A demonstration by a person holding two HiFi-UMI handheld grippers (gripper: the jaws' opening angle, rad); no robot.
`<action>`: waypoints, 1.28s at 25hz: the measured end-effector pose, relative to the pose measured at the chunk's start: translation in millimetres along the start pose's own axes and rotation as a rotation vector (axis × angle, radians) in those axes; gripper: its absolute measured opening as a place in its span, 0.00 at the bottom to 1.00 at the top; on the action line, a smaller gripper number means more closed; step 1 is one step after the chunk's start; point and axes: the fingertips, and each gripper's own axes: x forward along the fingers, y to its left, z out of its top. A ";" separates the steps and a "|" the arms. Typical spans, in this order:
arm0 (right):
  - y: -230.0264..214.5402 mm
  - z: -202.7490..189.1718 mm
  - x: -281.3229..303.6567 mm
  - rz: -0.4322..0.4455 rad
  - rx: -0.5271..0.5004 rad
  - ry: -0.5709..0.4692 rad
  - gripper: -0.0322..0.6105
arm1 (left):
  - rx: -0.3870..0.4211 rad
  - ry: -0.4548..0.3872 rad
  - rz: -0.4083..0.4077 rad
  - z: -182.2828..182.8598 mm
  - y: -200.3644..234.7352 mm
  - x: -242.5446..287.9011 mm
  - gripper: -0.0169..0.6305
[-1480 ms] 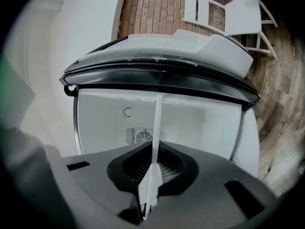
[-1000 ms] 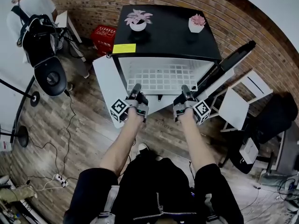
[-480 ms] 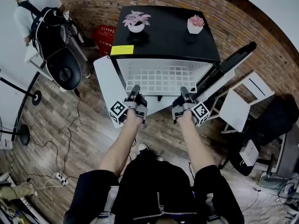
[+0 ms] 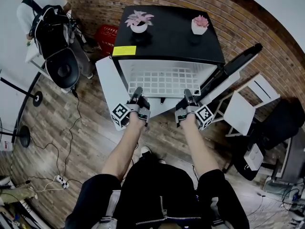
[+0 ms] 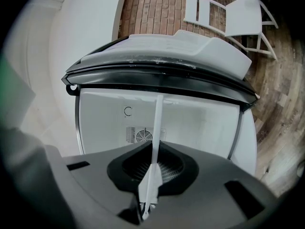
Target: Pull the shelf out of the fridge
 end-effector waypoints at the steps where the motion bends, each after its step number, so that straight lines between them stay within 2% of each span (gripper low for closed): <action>1: -0.6 -0.1 -0.4 0.000 -0.001 0.002 0.10 | 0.000 0.000 0.000 -0.1 0.2 -0.5 0.08; 16: -3.0 -5.4 -14.7 -0.013 0.023 0.011 0.10 | -0.001 0.002 -0.003 -5.3 -0.9 -13.7 0.08; 32: -0.8 -10.7 -31.6 0.008 -0.002 0.025 0.10 | -0.003 -0.003 -0.004 -11.4 1.1 -32.0 0.08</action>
